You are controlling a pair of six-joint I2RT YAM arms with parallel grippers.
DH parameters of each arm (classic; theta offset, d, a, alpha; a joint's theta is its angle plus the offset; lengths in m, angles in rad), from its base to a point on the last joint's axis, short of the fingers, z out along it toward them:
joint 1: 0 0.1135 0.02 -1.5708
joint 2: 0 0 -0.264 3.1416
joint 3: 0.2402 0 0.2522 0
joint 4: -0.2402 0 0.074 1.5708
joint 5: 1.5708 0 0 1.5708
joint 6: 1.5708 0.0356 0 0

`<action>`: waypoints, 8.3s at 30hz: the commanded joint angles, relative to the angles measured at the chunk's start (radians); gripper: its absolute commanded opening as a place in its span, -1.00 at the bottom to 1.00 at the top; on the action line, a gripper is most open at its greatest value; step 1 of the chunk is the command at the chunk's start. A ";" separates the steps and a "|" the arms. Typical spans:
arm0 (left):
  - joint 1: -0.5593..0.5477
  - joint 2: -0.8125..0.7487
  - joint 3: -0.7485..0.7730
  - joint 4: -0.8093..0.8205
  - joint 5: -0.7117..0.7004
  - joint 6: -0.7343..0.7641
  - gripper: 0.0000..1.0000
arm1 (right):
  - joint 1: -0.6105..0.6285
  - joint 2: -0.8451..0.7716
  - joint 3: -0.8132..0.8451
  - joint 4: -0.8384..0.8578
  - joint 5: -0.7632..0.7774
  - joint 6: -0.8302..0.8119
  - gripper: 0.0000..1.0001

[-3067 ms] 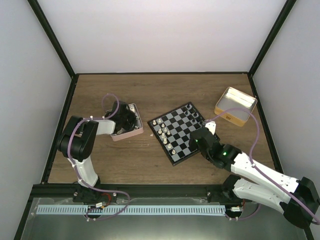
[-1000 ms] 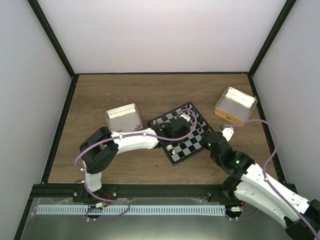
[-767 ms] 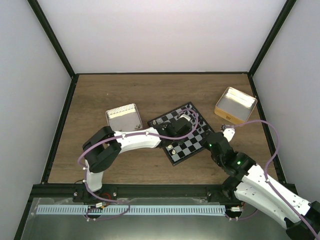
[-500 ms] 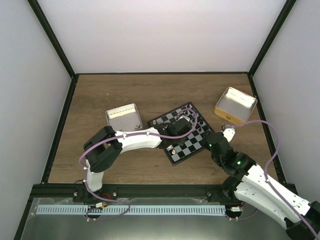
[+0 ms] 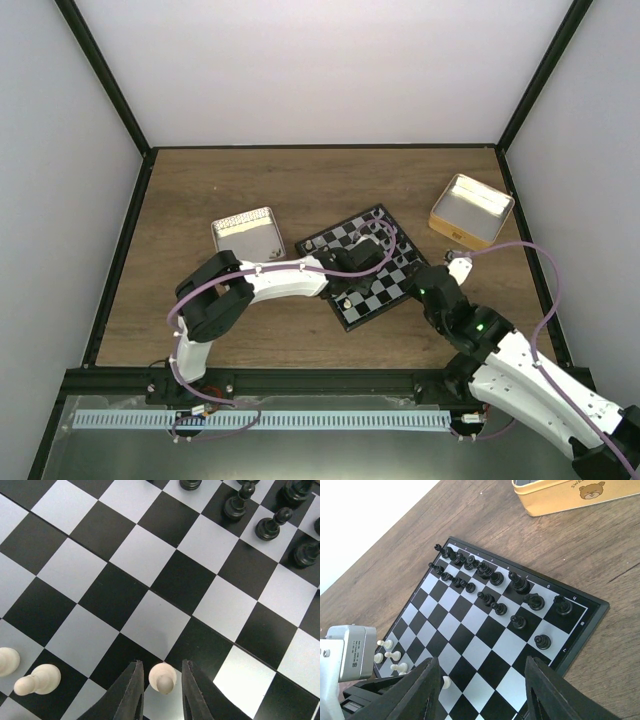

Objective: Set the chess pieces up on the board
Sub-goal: Place the chess piece on the chessboard, then move the chess piece to the chessboard, then adjust the storage box at the center of the board, then pick up the chess piece from the storage box.

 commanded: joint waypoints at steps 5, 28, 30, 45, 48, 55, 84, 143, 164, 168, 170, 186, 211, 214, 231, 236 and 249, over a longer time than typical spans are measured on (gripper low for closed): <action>0.002 -0.081 -0.015 0.043 0.018 0.003 -0.46 | -0.006 -0.004 0.005 -0.010 0.035 0.014 0.02; 0.303 -0.773 -0.488 0.283 -0.069 -0.001 -0.09 | -0.013 0.651 0.194 0.296 -0.384 -0.342 0.11; 0.321 -0.783 -0.508 0.275 -0.056 -0.010 -0.08 | -0.017 0.710 0.224 0.313 -0.409 -0.380 0.09; 0.376 -0.784 -0.550 0.287 -0.010 -0.024 -0.08 | -0.022 0.922 0.351 0.251 -0.395 -0.454 -0.33; 0.379 -0.782 -0.553 0.290 -0.002 -0.028 -0.08 | -0.022 0.924 0.351 0.243 -0.388 -0.452 -0.33; 0.382 -0.777 -0.557 0.292 0.004 -0.032 -0.09 | -0.021 0.934 0.346 0.238 -0.383 -0.453 -0.62; 0.398 -0.781 -0.566 0.283 0.011 -0.045 -0.08 | -0.020 0.962 0.347 0.385 -0.589 -0.487 -0.76; 0.963 -0.035 -0.030 -0.051 0.458 0.807 0.27 | -0.049 0.673 0.294 0.291 -0.448 -0.414 0.07; 0.966 -0.159 -0.165 0.064 0.082 0.611 -0.60 | -0.049 0.639 0.267 0.293 -0.453 -0.412 0.07; 0.968 -0.152 -0.142 0.013 0.020 0.424 -0.58 | -0.049 0.638 0.258 0.309 -0.463 -0.410 0.07; 0.968 -0.146 -0.125 -0.021 0.036 0.363 -0.58 | -0.049 0.641 0.256 0.320 -0.469 -0.411 0.06; 0.970 -0.303 -0.285 -0.198 0.038 0.095 -0.91 | -0.049 0.602 0.192 0.389 -0.491 -0.390 0.06; 0.812 -0.711 -0.675 -0.273 0.058 -0.371 -0.91 | -0.049 0.649 0.198 0.444 -0.526 -0.386 0.06; 0.777 -0.717 -0.674 -0.310 0.010 -0.400 -0.78 | -0.049 0.649 0.194 0.444 -0.525 -0.381 0.06; 0.716 -0.790 -0.502 -0.344 -0.026 -0.243 -0.07 | -0.051 0.675 0.191 0.453 -0.516 -0.376 0.06; 0.717 -0.754 -0.484 -0.247 0.047 -0.155 0.01 | -0.050 0.684 0.193 0.457 -0.520 -0.370 0.06; 0.720 -0.450 -0.443 -0.029 0.066 -0.172 -0.23 | -0.049 0.685 0.189 0.444 -0.520 -0.368 0.06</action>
